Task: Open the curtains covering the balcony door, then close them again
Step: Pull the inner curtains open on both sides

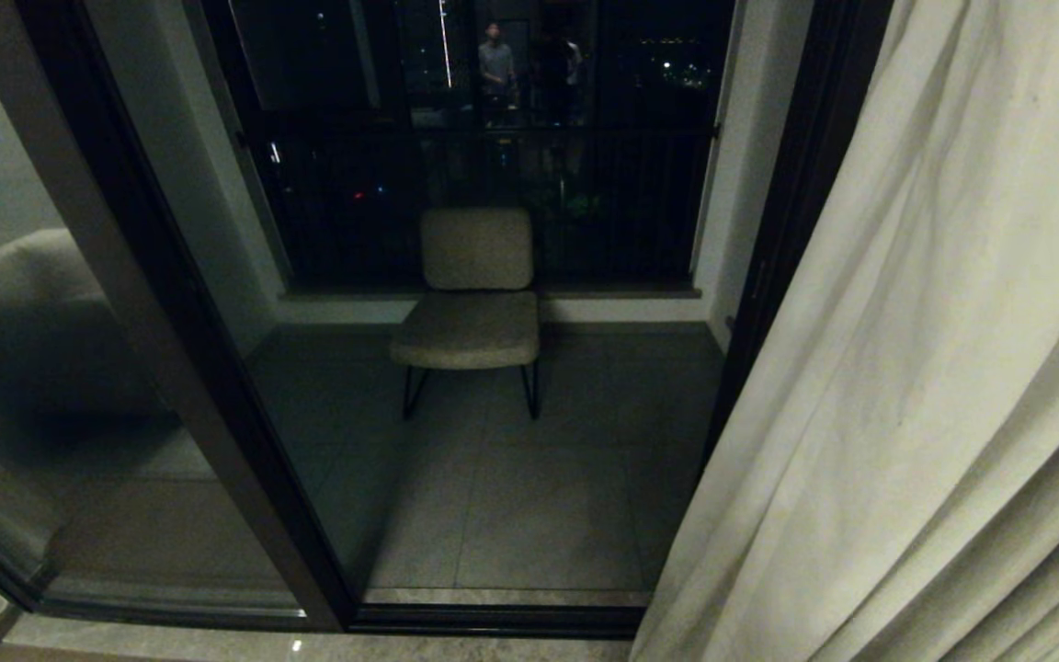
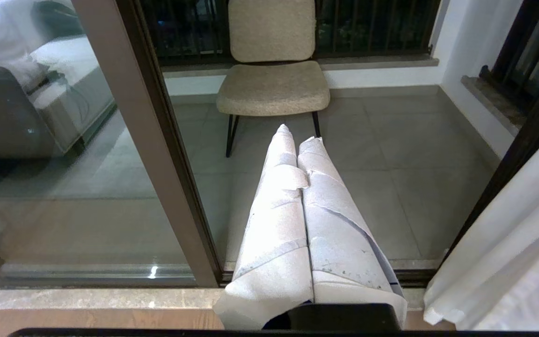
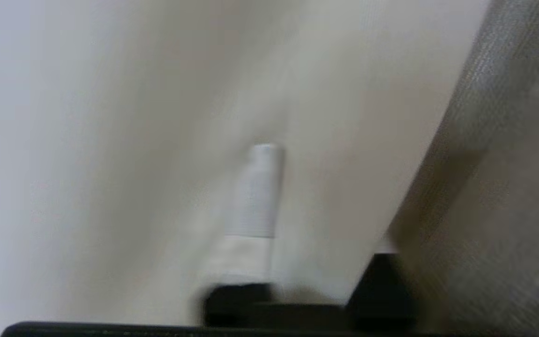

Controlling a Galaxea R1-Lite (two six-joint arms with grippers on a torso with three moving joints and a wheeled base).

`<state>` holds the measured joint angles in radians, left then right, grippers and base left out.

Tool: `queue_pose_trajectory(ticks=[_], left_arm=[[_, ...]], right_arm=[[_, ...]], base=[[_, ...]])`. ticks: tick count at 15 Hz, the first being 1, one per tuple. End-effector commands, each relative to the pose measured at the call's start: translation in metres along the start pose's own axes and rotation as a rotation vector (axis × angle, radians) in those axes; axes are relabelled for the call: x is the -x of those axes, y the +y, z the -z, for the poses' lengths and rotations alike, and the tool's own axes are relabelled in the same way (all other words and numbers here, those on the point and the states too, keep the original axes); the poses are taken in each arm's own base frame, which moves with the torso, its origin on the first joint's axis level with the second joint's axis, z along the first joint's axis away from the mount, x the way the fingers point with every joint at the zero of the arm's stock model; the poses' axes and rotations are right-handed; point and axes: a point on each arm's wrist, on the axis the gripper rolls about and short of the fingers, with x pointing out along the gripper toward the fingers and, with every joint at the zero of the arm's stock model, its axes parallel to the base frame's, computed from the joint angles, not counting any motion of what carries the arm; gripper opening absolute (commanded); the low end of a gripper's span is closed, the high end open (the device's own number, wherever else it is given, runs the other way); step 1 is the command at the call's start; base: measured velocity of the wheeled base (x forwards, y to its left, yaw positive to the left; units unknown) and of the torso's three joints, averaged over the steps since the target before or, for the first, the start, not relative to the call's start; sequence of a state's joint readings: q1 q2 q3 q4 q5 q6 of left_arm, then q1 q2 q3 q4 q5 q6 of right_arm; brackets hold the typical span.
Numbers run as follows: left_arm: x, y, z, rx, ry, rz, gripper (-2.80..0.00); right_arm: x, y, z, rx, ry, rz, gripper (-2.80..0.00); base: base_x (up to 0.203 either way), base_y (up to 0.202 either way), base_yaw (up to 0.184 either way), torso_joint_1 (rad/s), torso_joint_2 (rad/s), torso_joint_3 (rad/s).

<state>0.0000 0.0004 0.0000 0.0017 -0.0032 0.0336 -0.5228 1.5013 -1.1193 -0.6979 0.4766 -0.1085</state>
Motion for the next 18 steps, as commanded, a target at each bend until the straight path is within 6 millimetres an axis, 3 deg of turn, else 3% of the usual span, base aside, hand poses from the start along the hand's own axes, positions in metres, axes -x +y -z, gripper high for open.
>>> queue_pose_trajectory(ticks=[1, 7, 15, 18], left_arm=[[0.000, 0.000, 0.000, 0.000, -0.001, 0.000, -2.80], [0.000, 0.000, 0.000, 0.000, -0.001, 0.000, -2.80], [0.000, 0.000, 0.000, 0.000, -0.001, 0.000, -2.80], [0.000, 0.000, 0.000, 0.000, -0.001, 0.000, -2.80]], right_arm=[[0.005, 0.003, -0.001, 0.002, -0.002, -0.006, 0.00], [0.038, 0.020, -0.004, -0.012, 0.022, -0.008, 0.00], [0.138, 0.073, 0.011, -0.038, 0.075, -0.012, 0.00], [0.165, 0.091, 0.018, -0.055, 0.088, -0.044, 0.00]], base=[[0.000, 0.000, 0.000, 0.000, 0.00, 0.000], [0.000, 0.000, 0.000, 0.000, 0.00, 0.000], [0.000, 0.000, 0.000, 0.000, 0.00, 0.000], [0.000, 0.000, 0.000, 0.000, 0.00, 0.000]])
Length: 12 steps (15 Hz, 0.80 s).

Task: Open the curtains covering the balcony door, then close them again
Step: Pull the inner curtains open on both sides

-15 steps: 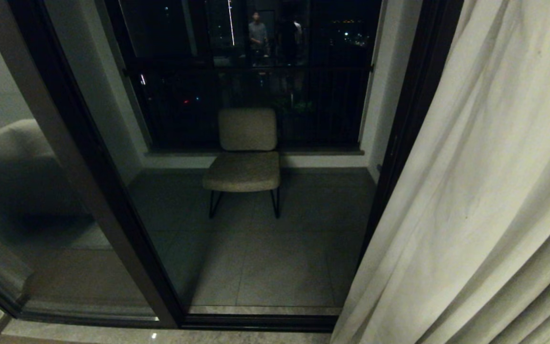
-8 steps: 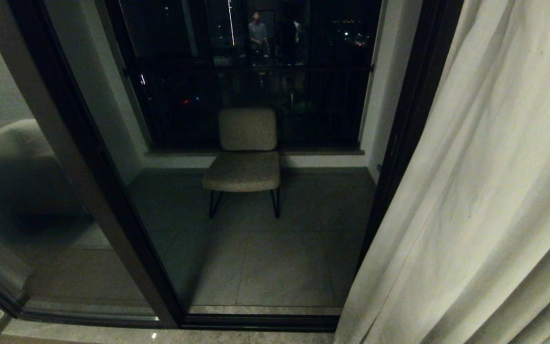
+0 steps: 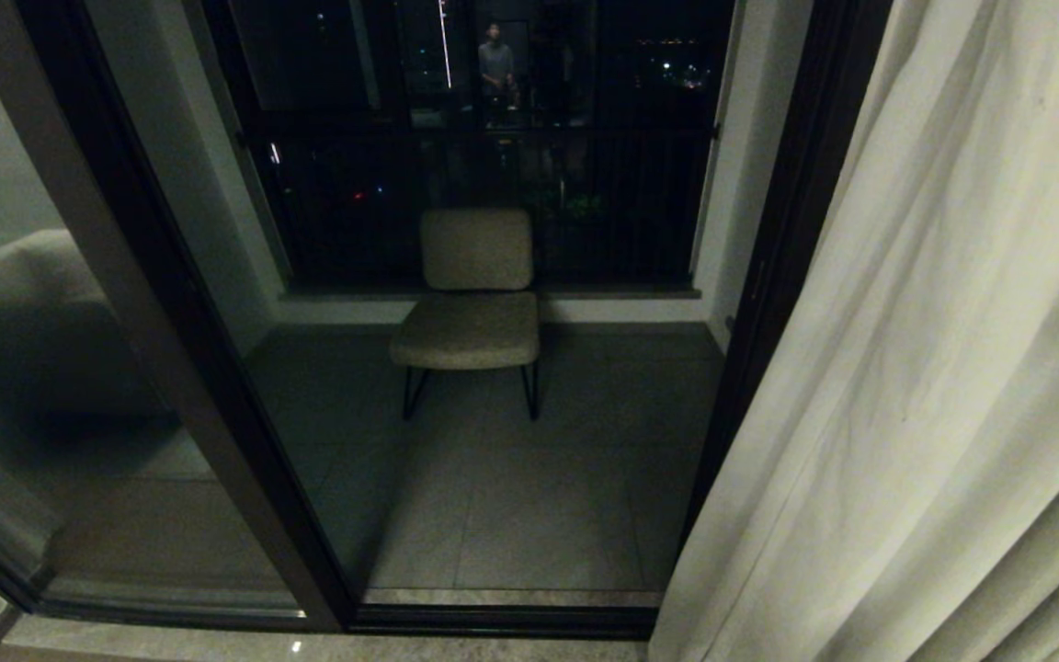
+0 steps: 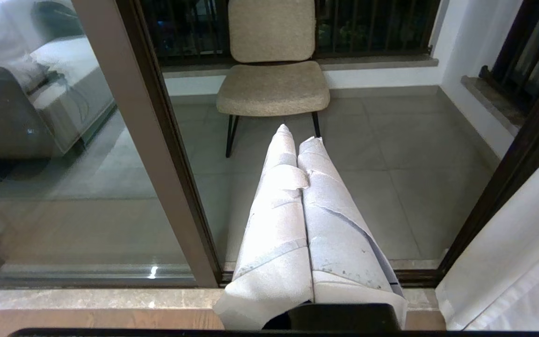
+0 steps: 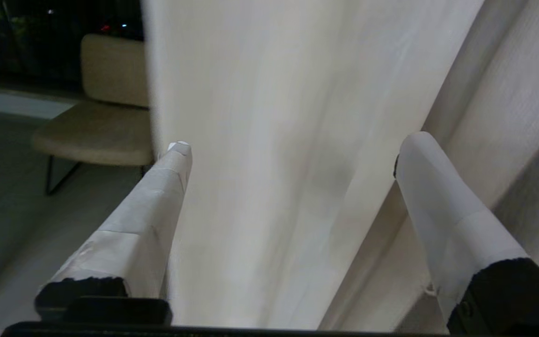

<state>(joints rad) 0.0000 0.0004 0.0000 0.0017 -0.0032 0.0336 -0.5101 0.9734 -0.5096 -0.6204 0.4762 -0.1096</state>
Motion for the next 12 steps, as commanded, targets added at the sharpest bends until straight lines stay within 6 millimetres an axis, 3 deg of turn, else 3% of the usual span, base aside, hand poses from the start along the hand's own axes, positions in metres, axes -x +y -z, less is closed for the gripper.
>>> queue_pose_trajectory(ticks=[1, 2, 3, 10, 12], left_arm=[[0.000, 0.000, 0.000, 0.000, -0.001, 0.000, -2.80], [0.000, 0.000, 0.000, 0.000, -0.001, 0.000, -2.80], [0.000, 0.000, 0.000, 0.000, -0.001, 0.000, -2.80], [0.000, 0.000, 0.000, 0.000, -0.001, 0.000, -2.80], [0.000, 0.000, 0.000, 0.000, -0.001, 0.000, -2.80]], right_arm=[[0.024, 0.016, -0.001, 0.018, -0.051, -0.034, 0.00], [0.025, 0.018, -0.001, 0.020, -0.059, -0.047, 0.00], [0.025, 0.020, -0.002, 0.019, -0.066, -0.066, -2.80], [0.019, 0.035, -0.010, 0.000, -0.122, -0.241, -2.80], [0.007, 0.037, -0.015, -0.003, -0.125, -0.295, -2.80]], base=[[0.000, 0.000, 0.000, 0.000, 0.00, 0.000], [0.000, 0.000, 0.000, 0.000, 0.00, 0.000], [0.000, 0.000, 0.000, 0.000, 0.00, 0.000], [0.000, 0.000, 0.000, 0.000, 0.00, 0.000], [0.000, 0.000, 0.000, 0.000, 0.00, 0.000]])
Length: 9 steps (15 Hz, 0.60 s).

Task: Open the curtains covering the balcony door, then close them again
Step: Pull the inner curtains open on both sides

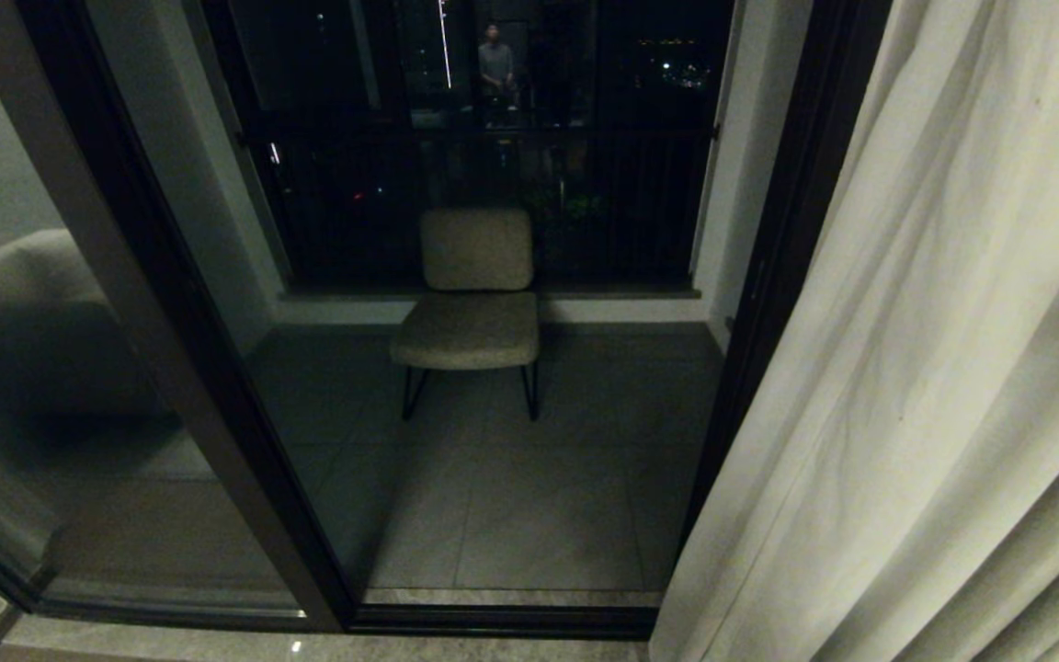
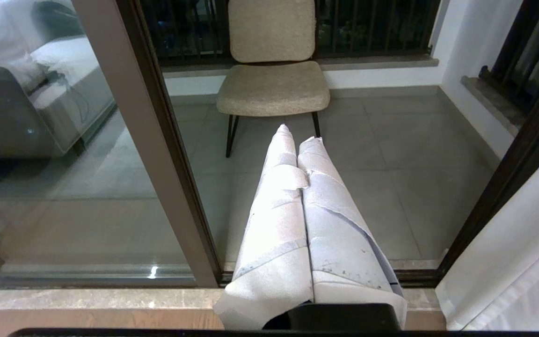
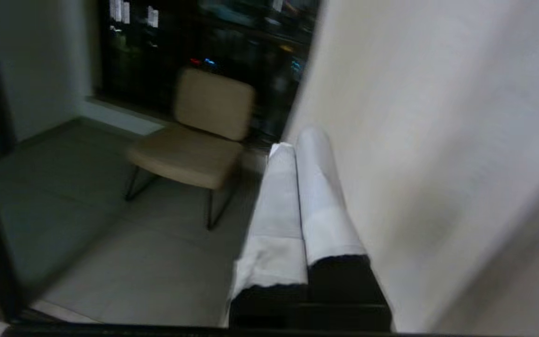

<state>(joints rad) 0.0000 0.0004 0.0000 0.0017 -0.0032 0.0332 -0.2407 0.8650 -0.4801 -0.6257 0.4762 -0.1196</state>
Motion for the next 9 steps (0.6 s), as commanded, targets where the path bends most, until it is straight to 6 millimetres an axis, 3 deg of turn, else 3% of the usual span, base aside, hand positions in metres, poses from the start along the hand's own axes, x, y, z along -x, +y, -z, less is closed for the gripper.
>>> queue_pose_trajectory(ticks=[1, 9], left_arm=[[0.000, 0.000, 0.000, -0.001, -0.001, 0.000, -2.80], [0.000, 0.000, 0.000, -0.001, -0.001, 0.000, -2.80]], right_arm=[[-0.021, -0.002, -0.003, -0.005, 0.003, -0.074, -2.80], [-0.139, -0.017, -0.018, -0.005, -0.065, -0.213, -2.80]], base=[[0.000, 0.000, 0.000, 0.000, 0.00, 0.000], [0.000, 0.000, 0.000, 0.000, 0.00, 0.000]])
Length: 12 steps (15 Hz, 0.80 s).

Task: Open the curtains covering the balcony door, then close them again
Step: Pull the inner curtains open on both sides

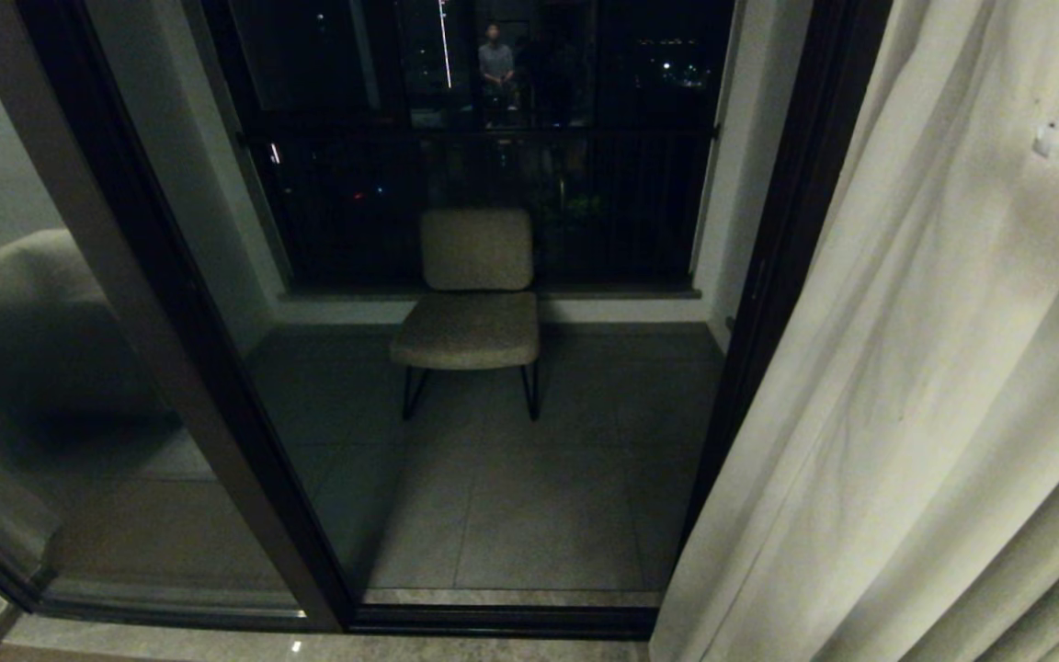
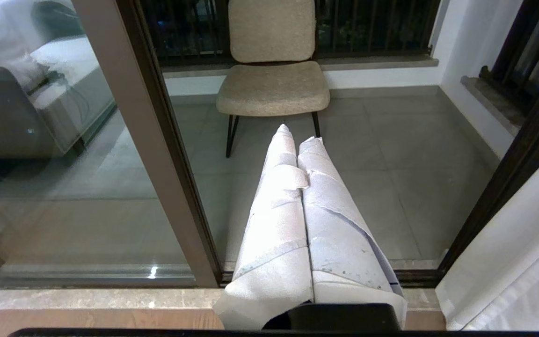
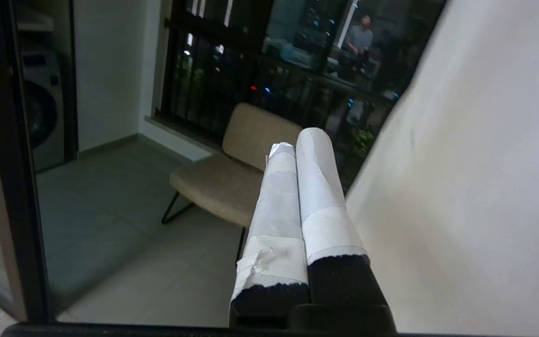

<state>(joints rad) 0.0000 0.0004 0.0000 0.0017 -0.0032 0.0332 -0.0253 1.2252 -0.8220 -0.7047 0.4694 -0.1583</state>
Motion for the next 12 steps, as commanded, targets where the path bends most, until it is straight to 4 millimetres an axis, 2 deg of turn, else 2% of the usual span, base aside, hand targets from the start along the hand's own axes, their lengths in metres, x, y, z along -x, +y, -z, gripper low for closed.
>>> queue_pose_trajectory(ticks=[1, 4, 6, 9, 12], left_arm=[[0.000, 0.000, 0.000, -0.001, -0.001, 0.000, -2.80], [0.000, 0.000, 0.000, -0.001, -0.001, 0.000, -2.80], [0.000, 0.000, 0.000, -0.001, -0.001, 0.000, -2.80], [0.000, 0.000, 0.000, -0.001, -0.001, 0.000, -2.80], [0.000, 0.000, 0.000, -0.001, -0.001, 0.000, -2.80]], right_arm=[[-0.047, -0.014, 0.021, -0.022, 0.029, -0.030, -2.80], [-0.082, -0.028, 0.027, -0.015, 0.015, 0.012, -2.80], [-0.095, -0.034, 0.034, -0.013, 0.031, 0.088, -2.80], [-0.100, -0.044, 0.047, 0.024, 0.089, 0.237, -2.80], [-0.097, -0.064, 0.055, 0.065, 0.094, 0.356, -2.80]], base=[[0.000, 0.000, 0.000, 0.000, 0.00, 0.000], [0.000, 0.000, 0.000, 0.000, 0.00, 0.000], [0.000, 0.000, 0.000, 0.000, 0.00, 0.000], [0.000, 0.000, 0.000, 0.000, 0.00, 0.000], [0.000, 0.000, 0.000, 0.000, 0.00, 0.000]])
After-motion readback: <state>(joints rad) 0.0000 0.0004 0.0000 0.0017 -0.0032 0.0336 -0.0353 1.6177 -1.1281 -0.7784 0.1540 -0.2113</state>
